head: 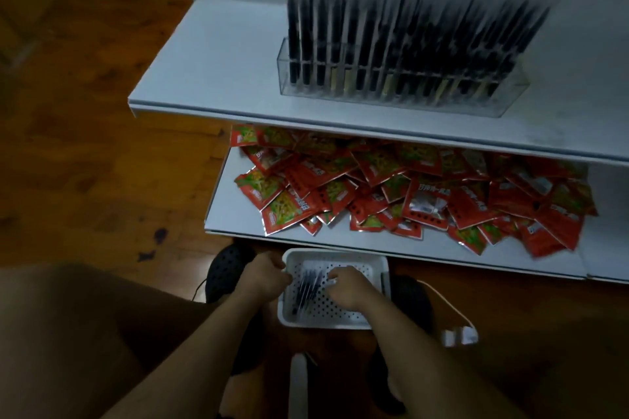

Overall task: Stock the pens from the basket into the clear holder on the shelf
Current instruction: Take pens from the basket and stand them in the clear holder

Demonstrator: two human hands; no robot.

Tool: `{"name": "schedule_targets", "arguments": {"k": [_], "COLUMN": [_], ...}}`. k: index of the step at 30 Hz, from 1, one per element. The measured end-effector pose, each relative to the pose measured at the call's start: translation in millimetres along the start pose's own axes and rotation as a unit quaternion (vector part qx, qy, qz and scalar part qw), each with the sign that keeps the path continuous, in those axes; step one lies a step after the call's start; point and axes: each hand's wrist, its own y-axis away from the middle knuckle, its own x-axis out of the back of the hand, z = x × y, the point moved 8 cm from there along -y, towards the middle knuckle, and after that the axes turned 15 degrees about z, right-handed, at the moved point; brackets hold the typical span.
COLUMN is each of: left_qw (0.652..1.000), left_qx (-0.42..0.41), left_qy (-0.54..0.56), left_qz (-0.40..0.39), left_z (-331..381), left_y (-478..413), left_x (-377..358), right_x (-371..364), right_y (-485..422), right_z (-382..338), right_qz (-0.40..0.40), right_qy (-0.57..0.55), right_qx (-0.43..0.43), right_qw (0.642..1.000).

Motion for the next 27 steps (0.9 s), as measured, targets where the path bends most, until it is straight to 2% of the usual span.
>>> {"name": "schedule_targets", "arguments": {"k": [5, 11, 16, 20, 23, 27], "left_qw": [0.998, 0.986, 0.980, 0.977, 0.975, 0.979], "left_qx": [0.063, 0.150, 0.162, 0.147, 0.157, 0.137], "left_qy": [0.007, 0.023, 0.072, 0.081, 0.088, 0.088], "left_qz": [-0.019, -0.062, -0.086, -0.129, -0.132, -0.120], "left_z": [-21.8, -58.4, -50.2, -36.2, -38.6, -25.4], "left_y": [-21.3, -43.0, -63.9, -56.8, -51.4, -46.2], "left_x": [-32.1, -56.4, -71.2, -87.0, -86.5, -73.8], "right_x": [-79.2, -119.8, -169.4, -138.3, -108.5, -67.6], "right_y": [-41.5, -77.5, -108.4, -98.8, -94.8, -74.7], "right_z": [9.3, 18.3, 46.2, 34.0, 42.3, 40.0], "right_qz": [-0.062, -0.074, -0.144, -0.056, 0.066, 0.118], "right_qy": [-0.018, 0.016, -0.026, -0.094, -0.119, -0.192], "right_qx": [-0.043, -0.088, -0.152, -0.206, -0.260, -0.244], "right_qw": [0.997, 0.993, 0.978, 0.972, 0.956, 0.943]}}
